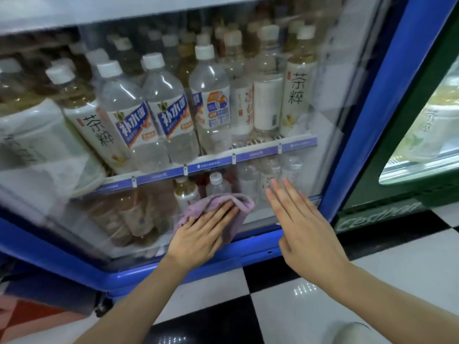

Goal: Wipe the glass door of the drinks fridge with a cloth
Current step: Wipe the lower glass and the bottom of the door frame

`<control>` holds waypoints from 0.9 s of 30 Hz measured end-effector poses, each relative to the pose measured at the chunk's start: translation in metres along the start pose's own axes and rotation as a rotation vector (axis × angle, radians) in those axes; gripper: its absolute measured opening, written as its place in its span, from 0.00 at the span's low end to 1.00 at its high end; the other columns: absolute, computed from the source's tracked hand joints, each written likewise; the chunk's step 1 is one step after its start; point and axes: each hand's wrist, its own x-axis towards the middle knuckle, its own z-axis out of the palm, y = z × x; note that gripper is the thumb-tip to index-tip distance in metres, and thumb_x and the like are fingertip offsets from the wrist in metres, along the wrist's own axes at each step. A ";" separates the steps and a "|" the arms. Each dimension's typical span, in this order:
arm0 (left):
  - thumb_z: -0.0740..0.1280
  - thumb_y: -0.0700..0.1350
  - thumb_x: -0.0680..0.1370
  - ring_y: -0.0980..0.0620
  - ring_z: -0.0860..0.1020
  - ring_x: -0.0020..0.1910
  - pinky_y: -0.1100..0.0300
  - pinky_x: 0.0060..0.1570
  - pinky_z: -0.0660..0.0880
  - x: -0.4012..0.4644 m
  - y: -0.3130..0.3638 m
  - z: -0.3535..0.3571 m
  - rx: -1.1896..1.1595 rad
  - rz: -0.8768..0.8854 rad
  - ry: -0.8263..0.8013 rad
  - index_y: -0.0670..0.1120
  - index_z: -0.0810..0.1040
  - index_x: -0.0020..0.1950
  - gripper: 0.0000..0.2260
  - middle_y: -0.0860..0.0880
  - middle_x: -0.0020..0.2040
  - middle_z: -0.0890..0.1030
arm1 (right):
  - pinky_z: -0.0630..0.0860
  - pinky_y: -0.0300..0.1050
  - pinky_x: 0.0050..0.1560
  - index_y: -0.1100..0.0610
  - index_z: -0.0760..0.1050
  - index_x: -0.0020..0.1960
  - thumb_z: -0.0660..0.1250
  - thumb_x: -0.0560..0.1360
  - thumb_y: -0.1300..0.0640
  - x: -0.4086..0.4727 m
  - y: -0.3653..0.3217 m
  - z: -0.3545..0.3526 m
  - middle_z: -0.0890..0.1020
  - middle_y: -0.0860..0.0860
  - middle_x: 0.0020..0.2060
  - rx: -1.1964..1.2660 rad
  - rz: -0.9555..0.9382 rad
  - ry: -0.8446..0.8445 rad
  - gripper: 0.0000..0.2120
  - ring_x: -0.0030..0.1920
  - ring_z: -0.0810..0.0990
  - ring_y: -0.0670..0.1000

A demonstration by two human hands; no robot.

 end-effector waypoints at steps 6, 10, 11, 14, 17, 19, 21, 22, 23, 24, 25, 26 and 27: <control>0.59 0.48 0.80 0.50 0.64 0.78 0.52 0.74 0.56 0.056 0.000 -0.023 0.025 0.024 0.064 0.46 0.68 0.80 0.27 0.47 0.84 0.52 | 0.56 0.57 0.82 0.62 0.54 0.84 0.61 0.70 0.61 -0.007 0.011 -0.004 0.53 0.58 0.85 0.021 0.065 0.006 0.43 0.85 0.50 0.58; 0.54 0.48 0.84 0.51 0.51 0.85 0.49 0.82 0.46 0.135 -0.001 -0.050 0.000 -0.091 0.190 0.47 0.60 0.85 0.27 0.48 0.86 0.51 | 0.58 0.60 0.82 0.64 0.58 0.83 0.62 0.69 0.61 -0.013 0.028 -0.010 0.58 0.60 0.84 0.061 0.193 0.052 0.43 0.84 0.56 0.60; 0.52 0.49 0.85 0.51 0.49 0.85 0.49 0.82 0.43 0.150 0.000 -0.054 0.015 -0.134 0.231 0.48 0.57 0.85 0.28 0.49 0.86 0.49 | 0.59 0.62 0.82 0.64 0.59 0.83 0.63 0.68 0.62 -0.015 0.033 -0.012 0.58 0.60 0.83 0.069 0.230 0.069 0.43 0.84 0.56 0.61; 0.50 0.52 0.85 0.52 0.45 0.85 0.48 0.82 0.39 0.168 0.012 -0.049 0.032 -0.231 0.301 0.50 0.54 0.86 0.28 0.50 0.86 0.44 | 0.60 0.64 0.81 0.65 0.59 0.82 0.67 0.67 0.64 -0.020 0.050 -0.015 0.56 0.61 0.84 0.081 0.340 0.112 0.44 0.84 0.53 0.61; 0.57 0.52 0.83 0.52 0.48 0.85 0.50 0.82 0.45 0.144 0.035 -0.018 0.008 -0.160 0.240 0.49 0.56 0.86 0.31 0.49 0.86 0.47 | 0.58 0.64 0.81 0.65 0.56 0.83 0.68 0.68 0.65 -0.026 0.064 -0.017 0.51 0.62 0.85 0.072 0.440 0.137 0.46 0.85 0.50 0.62; 0.65 0.51 0.80 0.52 0.57 0.82 0.52 0.75 0.60 0.114 0.053 0.006 -0.048 -0.032 0.114 0.47 0.59 0.85 0.34 0.49 0.85 0.52 | 0.58 0.64 0.82 0.65 0.54 0.84 0.69 0.67 0.65 -0.029 0.071 -0.017 0.50 0.62 0.85 0.066 0.475 0.141 0.48 0.85 0.50 0.62; 0.70 0.51 0.77 0.54 0.62 0.78 0.55 0.64 0.71 0.089 0.066 0.022 -0.072 0.048 -0.013 0.47 0.63 0.83 0.36 0.49 0.84 0.52 | 0.57 0.63 0.82 0.65 0.53 0.84 0.70 0.67 0.65 -0.031 0.076 -0.017 0.50 0.62 0.85 0.061 0.485 0.136 0.49 0.85 0.49 0.62; 0.70 0.51 0.76 0.54 0.63 0.78 0.56 0.62 0.73 0.083 0.069 0.026 -0.081 0.058 -0.049 0.48 0.64 0.83 0.36 0.50 0.84 0.52 | 0.56 0.63 0.82 0.65 0.53 0.84 0.70 0.67 0.66 -0.031 0.078 -0.018 0.50 0.62 0.85 0.062 0.487 0.129 0.49 0.85 0.49 0.61; 0.70 0.51 0.76 0.55 0.62 0.78 0.56 0.61 0.74 0.081 0.070 0.027 -0.092 0.055 -0.067 0.48 0.64 0.83 0.36 0.50 0.85 0.52 | 0.56 0.63 0.82 0.65 0.52 0.84 0.70 0.68 0.66 -0.030 0.079 -0.018 0.50 0.61 0.85 0.063 0.490 0.122 0.49 0.85 0.49 0.61; 0.71 0.51 0.75 0.55 0.63 0.78 0.56 0.62 0.74 0.084 0.070 0.027 -0.097 0.055 -0.074 0.48 0.65 0.83 0.36 0.51 0.85 0.53 | 0.56 0.62 0.83 0.65 0.52 0.84 0.70 0.68 0.66 -0.030 0.080 -0.018 0.50 0.61 0.85 0.064 0.492 0.118 0.49 0.85 0.48 0.61; 0.71 0.50 0.75 0.55 0.64 0.78 0.56 0.63 0.74 0.090 0.068 0.025 -0.094 0.063 -0.071 0.48 0.66 0.83 0.36 0.52 0.84 0.56 | 0.55 0.62 0.83 0.65 0.51 0.84 0.70 0.69 0.65 -0.029 0.081 -0.018 0.49 0.61 0.85 0.068 0.491 0.119 0.48 0.85 0.48 0.60; 0.71 0.50 0.75 0.55 0.66 0.78 0.56 0.64 0.73 0.099 0.068 0.022 -0.084 0.068 -0.051 0.48 0.66 0.82 0.35 0.52 0.84 0.58 | 0.55 0.61 0.83 0.65 0.51 0.84 0.70 0.69 0.66 -0.029 0.081 -0.018 0.49 0.60 0.85 0.076 0.488 0.121 0.48 0.85 0.48 0.60; 0.70 0.50 0.77 0.55 0.67 0.78 0.55 0.68 0.71 0.109 0.068 0.018 -0.072 0.064 -0.019 0.48 0.66 0.82 0.34 0.52 0.83 0.59 | 0.54 0.61 0.83 0.65 0.52 0.84 0.69 0.69 0.66 -0.028 0.082 -0.018 0.50 0.60 0.85 0.086 0.482 0.127 0.48 0.85 0.48 0.60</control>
